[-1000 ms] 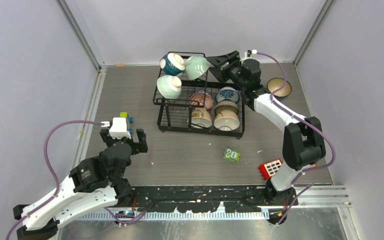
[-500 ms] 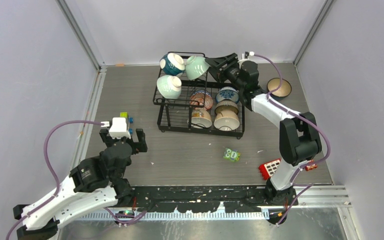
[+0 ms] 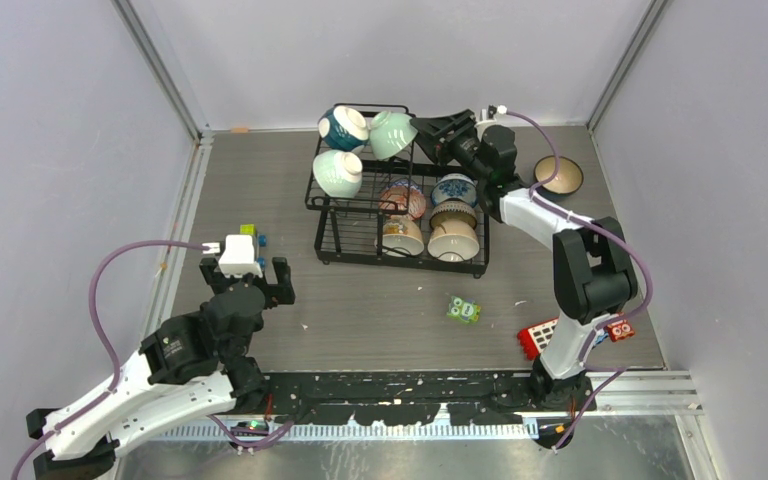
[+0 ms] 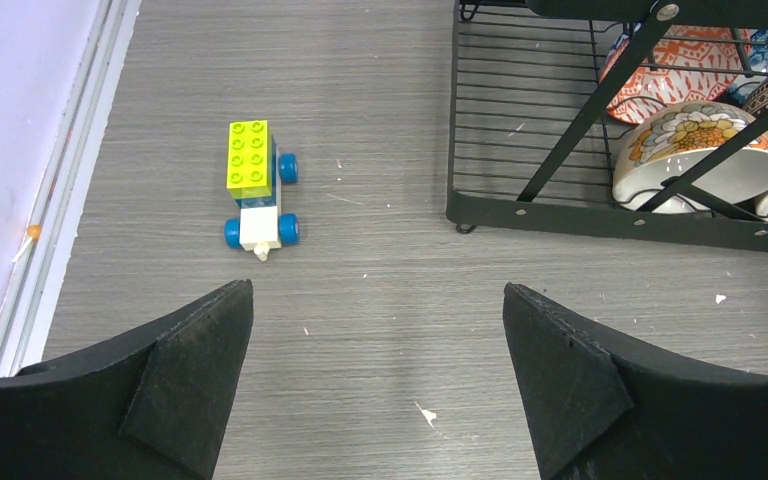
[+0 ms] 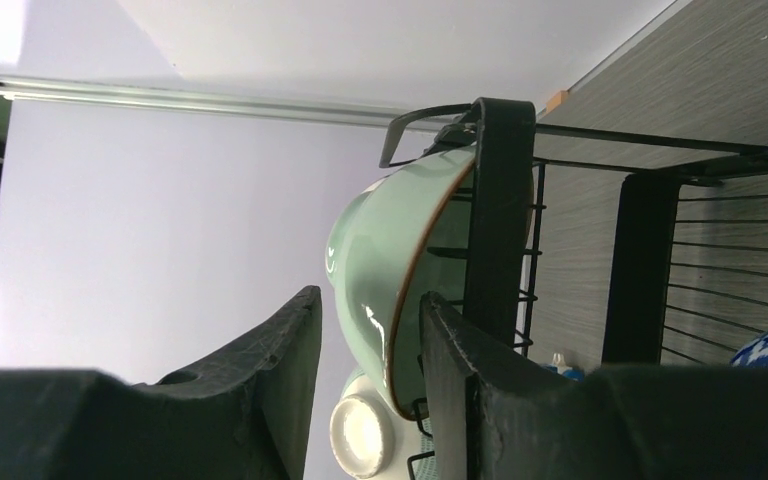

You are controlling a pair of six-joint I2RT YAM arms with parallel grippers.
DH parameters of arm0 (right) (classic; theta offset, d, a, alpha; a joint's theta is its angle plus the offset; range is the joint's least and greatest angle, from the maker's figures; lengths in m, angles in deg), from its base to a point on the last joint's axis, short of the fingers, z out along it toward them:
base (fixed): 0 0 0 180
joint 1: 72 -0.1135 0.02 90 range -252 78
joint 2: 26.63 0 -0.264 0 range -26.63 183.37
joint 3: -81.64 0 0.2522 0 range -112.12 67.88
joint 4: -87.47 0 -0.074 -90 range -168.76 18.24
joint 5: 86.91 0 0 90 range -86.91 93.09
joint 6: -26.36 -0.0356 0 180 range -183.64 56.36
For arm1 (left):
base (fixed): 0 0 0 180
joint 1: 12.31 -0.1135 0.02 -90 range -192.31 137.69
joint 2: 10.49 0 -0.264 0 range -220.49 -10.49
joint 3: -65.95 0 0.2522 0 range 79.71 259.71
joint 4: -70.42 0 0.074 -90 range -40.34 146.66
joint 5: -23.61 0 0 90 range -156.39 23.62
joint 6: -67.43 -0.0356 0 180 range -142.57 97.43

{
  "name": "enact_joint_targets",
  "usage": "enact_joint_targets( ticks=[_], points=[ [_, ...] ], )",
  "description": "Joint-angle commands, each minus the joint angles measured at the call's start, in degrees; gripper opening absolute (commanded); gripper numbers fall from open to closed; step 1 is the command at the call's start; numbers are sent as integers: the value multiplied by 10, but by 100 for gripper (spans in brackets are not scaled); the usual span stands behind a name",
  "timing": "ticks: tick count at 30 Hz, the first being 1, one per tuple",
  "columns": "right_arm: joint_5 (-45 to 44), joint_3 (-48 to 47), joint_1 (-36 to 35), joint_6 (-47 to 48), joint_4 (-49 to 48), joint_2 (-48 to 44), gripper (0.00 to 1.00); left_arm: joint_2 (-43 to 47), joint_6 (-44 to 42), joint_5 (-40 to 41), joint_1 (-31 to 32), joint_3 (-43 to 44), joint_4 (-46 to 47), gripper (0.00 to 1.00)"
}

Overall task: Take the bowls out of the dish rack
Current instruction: Pick up the bowl from the dish rack.

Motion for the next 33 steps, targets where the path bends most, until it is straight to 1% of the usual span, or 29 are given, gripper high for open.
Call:
enact_joint_targets(
  ticks=[1,15,19,25,33],
  points=[
    [17,8,1,-18,-61,12,45,0,4,18,0,2,14,96],
    [37,3,2,-37,-95,30,35,-6,3,22,0,2,17,96],
    [41,4,1,-45,-110,32,34,-5,3,23,0,2,16,96],
    [51,1,1,-52,-126,36,38,-3,3,23,0,2,16,96],
    [54,3,1,-65,-143,43,34,2,4,23,0,2,15,96]
  ],
)
